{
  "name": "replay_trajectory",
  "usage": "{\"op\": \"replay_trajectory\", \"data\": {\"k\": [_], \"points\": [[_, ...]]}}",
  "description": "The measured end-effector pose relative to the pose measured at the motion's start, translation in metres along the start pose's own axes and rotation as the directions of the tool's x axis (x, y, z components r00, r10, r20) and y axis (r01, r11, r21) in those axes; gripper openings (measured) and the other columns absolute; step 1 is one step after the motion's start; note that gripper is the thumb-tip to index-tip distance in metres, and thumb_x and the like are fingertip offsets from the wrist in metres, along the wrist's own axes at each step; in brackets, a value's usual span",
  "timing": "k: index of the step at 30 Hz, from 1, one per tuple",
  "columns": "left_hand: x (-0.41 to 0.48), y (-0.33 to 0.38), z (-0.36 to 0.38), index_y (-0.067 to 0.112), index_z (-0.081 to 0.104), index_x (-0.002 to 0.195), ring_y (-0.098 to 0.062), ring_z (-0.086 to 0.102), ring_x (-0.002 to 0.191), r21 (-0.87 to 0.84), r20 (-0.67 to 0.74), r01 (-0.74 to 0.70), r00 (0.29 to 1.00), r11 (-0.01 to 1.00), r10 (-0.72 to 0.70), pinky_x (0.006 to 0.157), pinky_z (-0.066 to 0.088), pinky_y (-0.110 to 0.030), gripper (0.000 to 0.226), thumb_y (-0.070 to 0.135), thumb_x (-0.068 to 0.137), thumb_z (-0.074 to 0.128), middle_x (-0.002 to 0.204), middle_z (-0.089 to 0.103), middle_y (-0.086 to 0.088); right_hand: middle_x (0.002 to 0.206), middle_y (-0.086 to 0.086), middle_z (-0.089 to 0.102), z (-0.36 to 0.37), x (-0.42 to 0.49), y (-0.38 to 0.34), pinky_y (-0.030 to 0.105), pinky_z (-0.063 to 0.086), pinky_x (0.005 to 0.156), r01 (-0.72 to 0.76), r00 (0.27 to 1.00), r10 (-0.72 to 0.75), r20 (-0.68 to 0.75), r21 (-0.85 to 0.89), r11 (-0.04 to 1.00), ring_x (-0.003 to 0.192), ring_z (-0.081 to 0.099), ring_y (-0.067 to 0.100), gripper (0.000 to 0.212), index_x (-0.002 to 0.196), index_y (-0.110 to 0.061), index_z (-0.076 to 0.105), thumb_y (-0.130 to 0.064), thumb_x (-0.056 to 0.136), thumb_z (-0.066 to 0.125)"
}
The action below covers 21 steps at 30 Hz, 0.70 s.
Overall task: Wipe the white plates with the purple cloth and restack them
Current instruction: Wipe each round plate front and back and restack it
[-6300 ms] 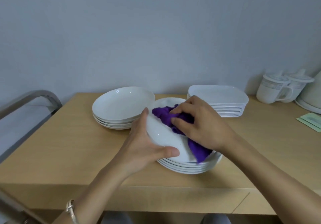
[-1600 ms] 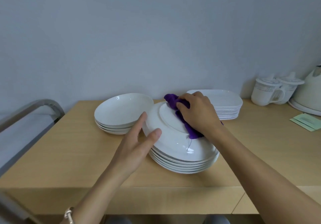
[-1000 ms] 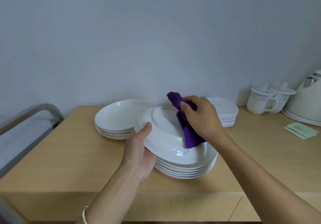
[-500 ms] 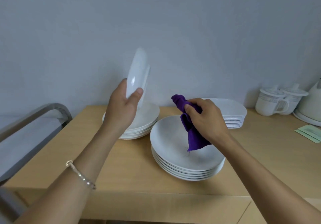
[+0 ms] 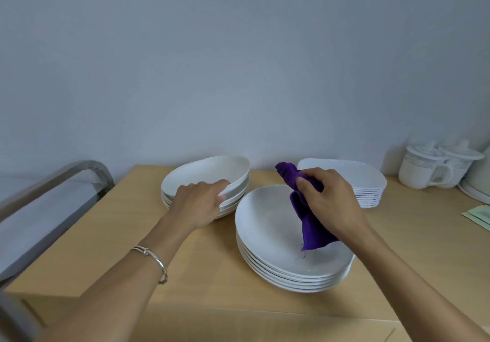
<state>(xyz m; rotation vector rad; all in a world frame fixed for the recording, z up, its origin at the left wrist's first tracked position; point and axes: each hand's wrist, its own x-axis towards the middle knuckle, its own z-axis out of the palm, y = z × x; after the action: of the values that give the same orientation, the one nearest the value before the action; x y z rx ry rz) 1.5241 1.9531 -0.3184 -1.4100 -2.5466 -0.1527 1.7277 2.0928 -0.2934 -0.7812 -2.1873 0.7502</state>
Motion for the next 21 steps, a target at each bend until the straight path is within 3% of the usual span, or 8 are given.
{"op": "replay_trajectory", "data": {"k": [3,9,14,16,18,19,21], "points": [[0.007,-0.003,0.002,0.031,0.036,0.144,-0.032,0.057,0.110,0.012,0.065,-0.011,0.998,1.000,0.010,0.075,0.034,-0.034,0.039,0.032,0.106,0.034,0.121,0.063,-0.004,0.097,-0.003,0.059,0.001,0.000,0.002,0.018,0.039,0.066,-0.003,1.000,0.003,0.007,0.001,1.000,0.085,0.055,0.003,0.011,0.091,-0.035,0.061,-0.031,0.093,0.051],[0.011,-0.002,0.007,0.035,0.028,0.151,-0.030,0.052,0.120,-0.043,0.200,-0.028,0.979,0.999,0.036,0.082,0.036,-0.038,0.045,0.029,0.107,0.024,0.134,0.055,-0.005,0.099,-0.006,0.058,0.002,-0.005,0.004,0.007,0.033,0.068,0.006,1.000,-0.006,0.026,0.003,1.000,0.089,0.052,-0.004,0.013,0.094,-0.043,0.059,-0.032,0.093,0.052],[0.003,0.001,0.007,0.035,0.011,0.157,-0.028,0.042,0.134,-0.130,0.263,0.016,0.965,0.991,0.019,0.099,0.034,-0.039,0.051,0.033,0.106,0.020,0.152,0.041,-0.004,0.098,-0.010,0.057,-0.006,-0.008,0.004,0.009,0.036,0.070,0.009,0.997,-0.009,0.070,0.002,1.000,0.090,0.053,-0.004,0.013,0.090,-0.046,0.058,-0.034,0.093,0.052],[-0.006,0.005,0.009,0.025,0.011,0.158,-0.021,0.025,0.148,-0.237,0.123,0.006,0.992,0.972,0.023,0.117,0.018,-0.037,0.060,0.045,0.102,0.016,0.162,0.025,-0.003,0.097,-0.013,0.058,-0.008,-0.012,0.004,0.010,0.037,0.073,0.039,0.991,-0.038,0.129,-0.004,0.999,0.092,0.052,-0.005,0.013,0.092,-0.045,0.060,-0.035,0.093,0.052],[-0.021,0.016,0.008,0.019,0.017,0.157,-0.010,0.009,0.152,-0.395,-0.040,-0.055,0.998,0.917,0.043,0.120,0.003,-0.026,0.080,0.061,0.091,0.009,0.165,0.014,0.001,0.099,-0.015,0.057,-0.006,-0.018,0.006,0.013,0.037,0.077,0.072,0.973,-0.065,0.223,-0.021,0.997,0.095,0.052,-0.003,0.015,0.101,-0.045,0.062,-0.035,0.093,0.052],[-0.028,0.024,0.006,0.019,0.015,0.157,-0.005,0.004,0.151,-0.456,-0.037,-0.089,0.996,0.886,0.081,0.118,-0.001,-0.020,0.084,0.069,0.090,0.009,0.165,0.008,0.004,0.103,-0.014,0.056,-0.003,-0.021,0.006,0.016,0.037,0.083,0.091,0.952,-0.071,0.299,-0.056,0.994,0.099,0.051,-0.001,0.020,0.109,-0.046,0.060,-0.037,0.094,0.052],[-0.046,0.038,0.003,0.022,0.002,0.158,0.002,-0.010,0.148,-0.497,0.099,-0.102,0.980,0.862,0.173,0.116,-0.003,-0.016,0.096,0.081,0.085,0.020,0.163,-0.010,0.013,0.120,-0.009,0.051,0.004,-0.026,0.010,0.023,0.032,0.098,0.168,0.863,-0.047,0.503,-0.198,0.966,0.116,0.045,0.008,0.034,0.128,-0.047,0.049,-0.044,0.094,0.048]]}}
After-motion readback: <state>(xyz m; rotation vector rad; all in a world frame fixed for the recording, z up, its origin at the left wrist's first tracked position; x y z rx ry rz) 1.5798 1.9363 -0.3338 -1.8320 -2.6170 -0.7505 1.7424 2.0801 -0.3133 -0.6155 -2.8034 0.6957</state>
